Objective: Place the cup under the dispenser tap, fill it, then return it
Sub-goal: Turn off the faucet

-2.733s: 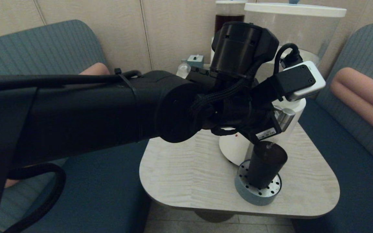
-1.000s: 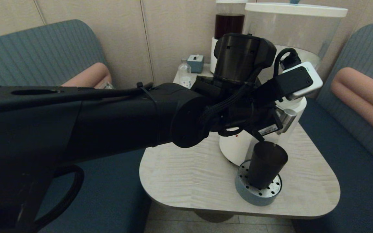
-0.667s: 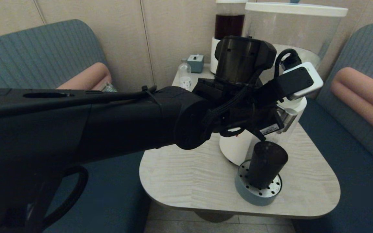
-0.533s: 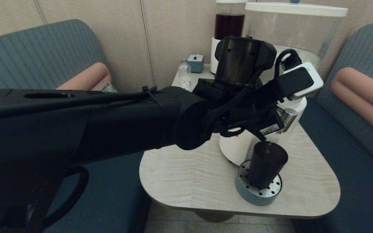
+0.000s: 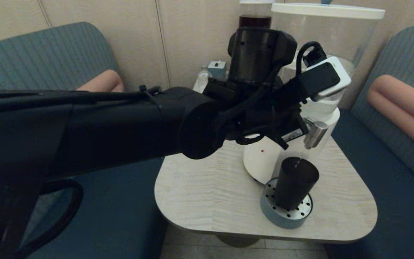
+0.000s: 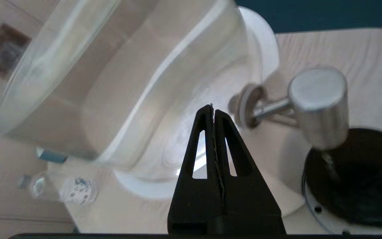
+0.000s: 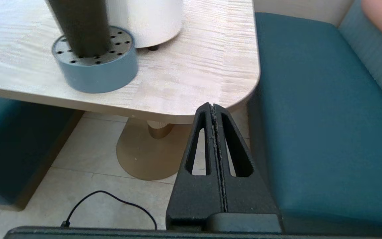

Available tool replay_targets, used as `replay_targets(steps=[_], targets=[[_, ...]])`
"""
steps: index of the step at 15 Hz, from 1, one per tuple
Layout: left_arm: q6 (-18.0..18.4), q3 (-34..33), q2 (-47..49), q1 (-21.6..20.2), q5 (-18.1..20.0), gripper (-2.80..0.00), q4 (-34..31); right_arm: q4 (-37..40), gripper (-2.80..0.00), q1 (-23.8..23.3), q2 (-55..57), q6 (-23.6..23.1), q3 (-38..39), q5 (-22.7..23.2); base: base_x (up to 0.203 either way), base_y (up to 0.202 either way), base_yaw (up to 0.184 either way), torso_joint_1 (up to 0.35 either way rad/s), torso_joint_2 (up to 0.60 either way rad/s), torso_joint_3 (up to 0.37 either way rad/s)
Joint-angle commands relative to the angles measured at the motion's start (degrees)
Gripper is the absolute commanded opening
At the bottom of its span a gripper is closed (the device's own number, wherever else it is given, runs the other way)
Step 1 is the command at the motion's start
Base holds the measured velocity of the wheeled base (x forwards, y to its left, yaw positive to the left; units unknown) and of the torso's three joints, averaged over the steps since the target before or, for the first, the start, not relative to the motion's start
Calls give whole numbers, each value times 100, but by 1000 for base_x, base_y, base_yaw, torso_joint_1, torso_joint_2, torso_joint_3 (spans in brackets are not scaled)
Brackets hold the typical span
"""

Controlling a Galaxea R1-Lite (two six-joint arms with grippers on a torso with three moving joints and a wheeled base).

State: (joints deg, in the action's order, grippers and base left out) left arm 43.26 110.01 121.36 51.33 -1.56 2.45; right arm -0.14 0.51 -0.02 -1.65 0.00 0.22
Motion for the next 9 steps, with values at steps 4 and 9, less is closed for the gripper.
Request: replay_targets(steps=[4, 9], targets=[[41, -382, -386, -177, -27, -280, -43, -4, -280, 2, -15, 6, 0, 4, 0, 0, 0, 0, 0, 0], [304, -802, -760, -194, -3, -280, -740, -4, -280, 2, -15, 6, 0, 4, 0, 0, 0, 0, 0, 0]])
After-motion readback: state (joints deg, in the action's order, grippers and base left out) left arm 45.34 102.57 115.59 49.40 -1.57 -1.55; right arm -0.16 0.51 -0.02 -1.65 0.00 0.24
